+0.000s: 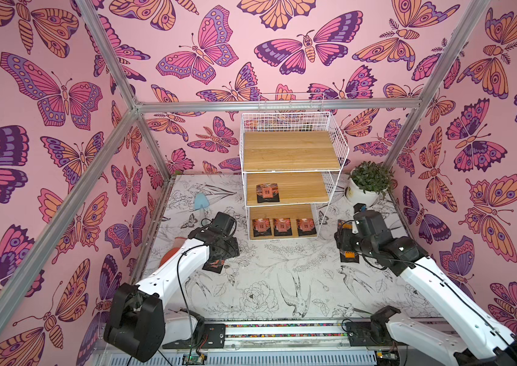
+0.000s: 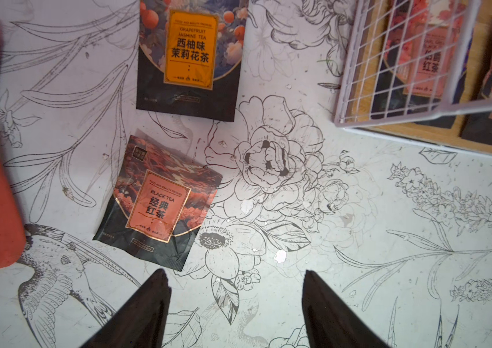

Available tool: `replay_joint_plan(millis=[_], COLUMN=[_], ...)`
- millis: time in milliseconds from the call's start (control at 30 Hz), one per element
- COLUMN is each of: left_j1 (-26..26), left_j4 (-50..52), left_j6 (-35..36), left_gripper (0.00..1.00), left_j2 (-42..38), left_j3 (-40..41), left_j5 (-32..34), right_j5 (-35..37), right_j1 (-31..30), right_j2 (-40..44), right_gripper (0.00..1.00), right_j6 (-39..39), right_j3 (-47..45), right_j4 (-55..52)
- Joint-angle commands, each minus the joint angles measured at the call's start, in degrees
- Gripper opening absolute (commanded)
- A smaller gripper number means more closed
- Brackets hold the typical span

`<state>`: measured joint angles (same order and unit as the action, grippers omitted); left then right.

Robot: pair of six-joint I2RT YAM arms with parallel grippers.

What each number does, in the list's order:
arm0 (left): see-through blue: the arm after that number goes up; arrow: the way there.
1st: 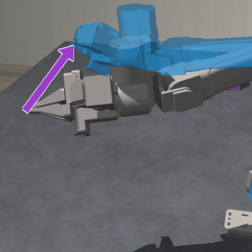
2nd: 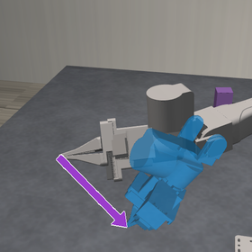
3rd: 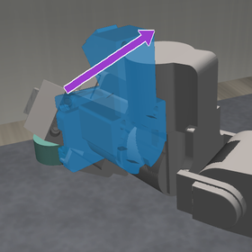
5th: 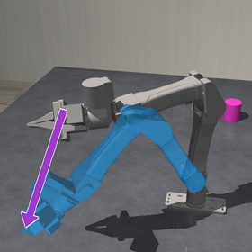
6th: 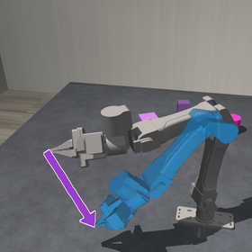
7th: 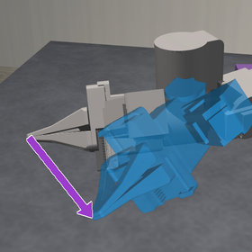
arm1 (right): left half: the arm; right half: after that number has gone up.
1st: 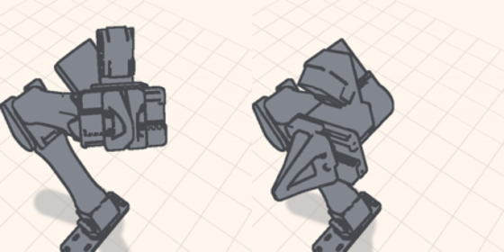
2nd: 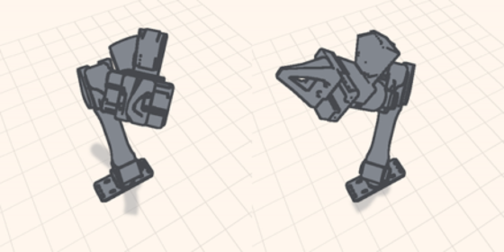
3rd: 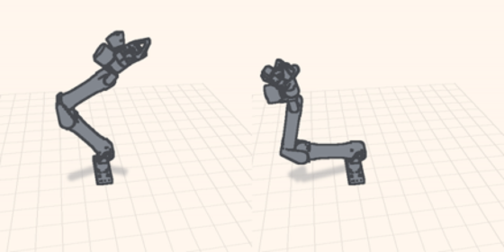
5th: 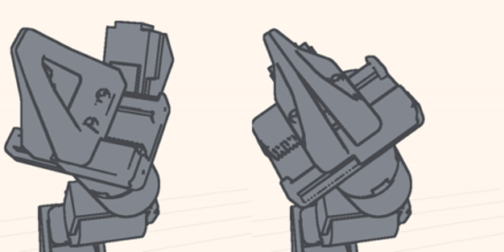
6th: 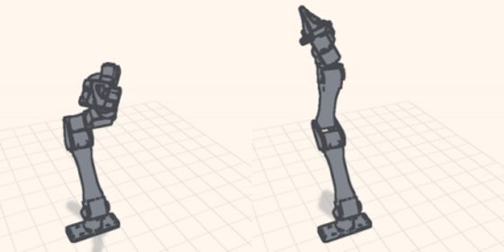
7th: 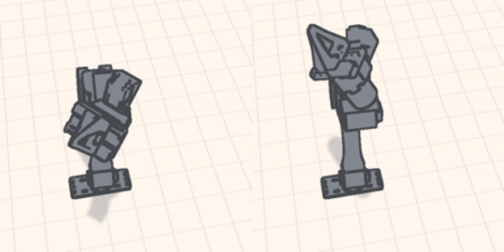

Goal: Remove the tea bags from the shelf
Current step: Pick up the tea bag from the shelf.

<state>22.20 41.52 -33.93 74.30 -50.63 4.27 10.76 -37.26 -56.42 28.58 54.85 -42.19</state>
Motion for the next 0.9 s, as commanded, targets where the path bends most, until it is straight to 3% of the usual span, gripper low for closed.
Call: replay_joint_plan(millis=[0, 100, 267, 500, 867], left_j1=[0.3, 0.2, 0.2, -1.6, -5.7], left_j4=[-1.0, -1.7, -2.0, -3.0, -5.6], left_j6=[-0.6, -0.8, -2.4, -1.4, 0.7], left_gripper=[0.73, 0.73, 0.74, 0.75, 0.75], left_j2=[-0.6, -0.8, -3.9, -3.7, -4.4], left_j3=[1.2, 1.8, 1.9, 1.7, 1.6], left_j5=[-0.7, -0.7, 1.0, 0.3, -3.8], right_j5=[10.0, 12.8, 14.3, 18.4, 20.8], right_j1=[-10.1, -18.1, -23.2, -24.8, -24.7], right_j2=[-2.4, -7.3, -15.3, -25.8, -36.9], right_gripper=[0.63, 0.63, 0.63, 0.65, 0.74], right_j6=[0.6, -3.9, -8.2, -8.9, -9.3], right_j3=[4.4, 7.9, 15.6, 28.5, 38.4], right_j4=[1.0, 6.6, 13.1, 10.4, 11.1])
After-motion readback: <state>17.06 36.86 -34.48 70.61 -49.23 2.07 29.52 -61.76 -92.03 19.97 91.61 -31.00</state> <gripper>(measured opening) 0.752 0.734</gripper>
